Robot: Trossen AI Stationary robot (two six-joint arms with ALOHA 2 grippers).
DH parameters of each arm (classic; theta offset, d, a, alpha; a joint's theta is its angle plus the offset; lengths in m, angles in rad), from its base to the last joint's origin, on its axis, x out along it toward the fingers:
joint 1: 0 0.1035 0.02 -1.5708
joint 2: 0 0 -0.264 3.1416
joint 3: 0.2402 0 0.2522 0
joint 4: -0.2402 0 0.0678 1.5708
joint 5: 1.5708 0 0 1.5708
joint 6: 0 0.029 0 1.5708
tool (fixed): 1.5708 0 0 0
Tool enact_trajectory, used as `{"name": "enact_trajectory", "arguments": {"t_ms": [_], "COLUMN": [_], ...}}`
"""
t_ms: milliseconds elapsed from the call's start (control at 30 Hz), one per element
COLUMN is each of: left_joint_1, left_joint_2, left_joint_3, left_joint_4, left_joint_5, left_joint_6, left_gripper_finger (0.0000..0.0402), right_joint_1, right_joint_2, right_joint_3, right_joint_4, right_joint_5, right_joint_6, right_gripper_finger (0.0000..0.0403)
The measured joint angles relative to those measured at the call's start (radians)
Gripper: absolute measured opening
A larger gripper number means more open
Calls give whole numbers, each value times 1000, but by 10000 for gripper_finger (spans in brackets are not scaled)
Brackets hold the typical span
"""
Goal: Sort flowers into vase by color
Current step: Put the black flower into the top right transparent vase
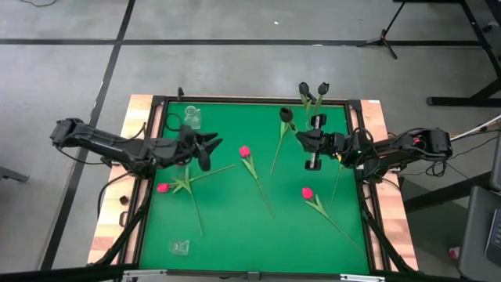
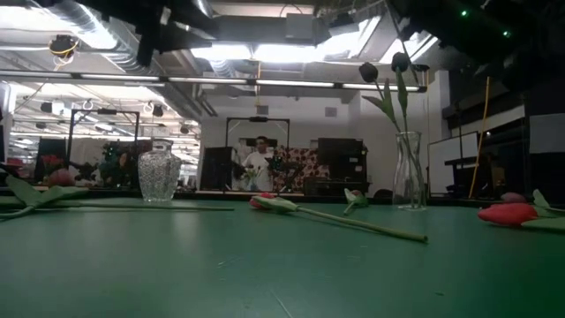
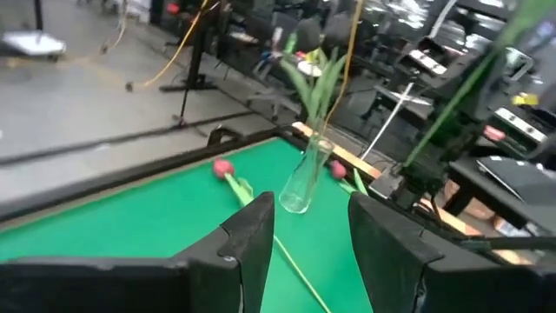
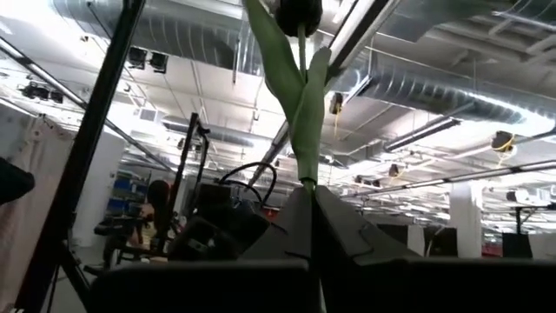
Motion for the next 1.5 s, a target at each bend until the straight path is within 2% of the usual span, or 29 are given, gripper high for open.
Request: {"name": "enact_trajectory", "arguments": {"t_ms": [167, 533, 600, 733, 867, 1033, 1167, 1500], "left_joint_1": [6, 62, 82, 124, 170, 208, 215, 218], "left_joint_2": [23, 32, 37, 101, 222, 377, 478, 636], "left_joint_3": [0, 0, 0, 0, 1, 7, 61, 244], "left_joint_4": [-21, -2, 73, 360, 619, 691, 708, 702], "left_joint_5": [-4, -15, 56, 301, 499, 531, 533, 649], "left_joint_6": [-92, -115, -46, 120, 156, 140, 123, 152], "left_gripper_finger": [146, 146, 146, 146, 146, 146, 146, 146], "right_joint_1": [12, 10, 10, 11, 11, 11, 11, 67], "right_joint_2": [0, 0, 0, 0, 0, 0, 2, 140], "right_joint_3": [0, 0, 0, 0, 0, 39, 82, 185], "right_joint_4": [-48, -105, -103, -97, -96, -100, -172, -224], "right_joint_5": [10, 2, -29, -64, -69, -76, -88, -77], "right_joint_6": [0, 7, 32, 78, 108, 143, 153, 155], "right_gripper_finger": [1, 1, 1, 1, 1, 1, 1, 1]}}
